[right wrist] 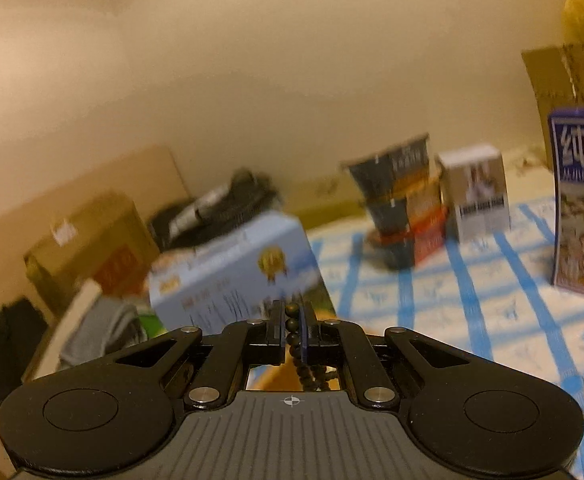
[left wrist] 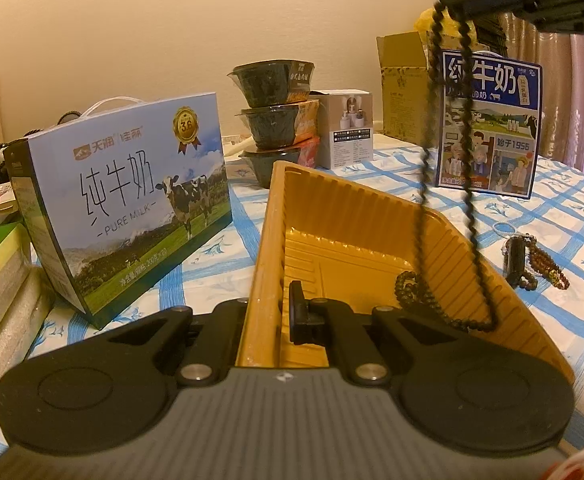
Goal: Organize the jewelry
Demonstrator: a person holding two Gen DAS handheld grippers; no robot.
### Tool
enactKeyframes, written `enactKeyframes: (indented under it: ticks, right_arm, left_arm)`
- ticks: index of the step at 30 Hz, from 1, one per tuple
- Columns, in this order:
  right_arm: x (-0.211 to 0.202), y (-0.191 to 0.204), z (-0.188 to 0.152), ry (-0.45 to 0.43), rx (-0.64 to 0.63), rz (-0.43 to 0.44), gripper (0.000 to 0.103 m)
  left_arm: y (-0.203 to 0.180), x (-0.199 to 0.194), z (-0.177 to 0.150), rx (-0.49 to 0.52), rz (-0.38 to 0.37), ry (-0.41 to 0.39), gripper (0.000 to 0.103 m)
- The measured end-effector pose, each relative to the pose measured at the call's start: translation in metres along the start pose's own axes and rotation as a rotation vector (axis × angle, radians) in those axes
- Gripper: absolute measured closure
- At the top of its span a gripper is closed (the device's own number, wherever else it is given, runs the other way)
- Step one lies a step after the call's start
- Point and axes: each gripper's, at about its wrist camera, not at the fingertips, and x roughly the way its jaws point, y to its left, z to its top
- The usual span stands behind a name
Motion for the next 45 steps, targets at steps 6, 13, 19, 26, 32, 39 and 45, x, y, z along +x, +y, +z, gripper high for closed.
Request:
enactKeyframes:
  ticks: [6,13,19,26,32,39,45]
  right_arm:
    - [0.020,-0.014,-0.031,0.104,0.042,-0.048,0.096]
    - [0.041,-0.038,-0.095,0.269,0.113,-0.106,0.096]
    - [0.043,-0.037,-0.110,0.277,0.095,-0.108,0.096]
    - [0.048,-0.023,-0.114,0.294,-0.003,-0.201,0.077]
    - [0.033,-0.022,-0.132,0.288,-0.007,-0.219,0.046]
    - [0.013,-0.027,-0.142,0.279,0.035,-0.262,0.045]
    - [-0.003,-0.035,-0.145,0.268,0.062,-0.312,0.045]
  left_arm:
    - [0.000,-0.001,0.000,-0.003,-0.003,0.000,0.098]
    - [0.000,-0.001,0.000,-0.004,-0.002,0.006,0.098]
    - [0.001,-0.001,0.000,-0.002,0.001,0.012,0.098]
    - [0.001,0.000,0.000,-0.002,0.003,0.014,0.098]
    - [0.002,0.001,-0.001,-0.003,0.006,0.018,0.098]
    - [0.002,0.002,-0.001,0.002,0.012,0.023,0.098]
    - [0.002,0.003,-0.003,0.011,0.018,0.031,0.098]
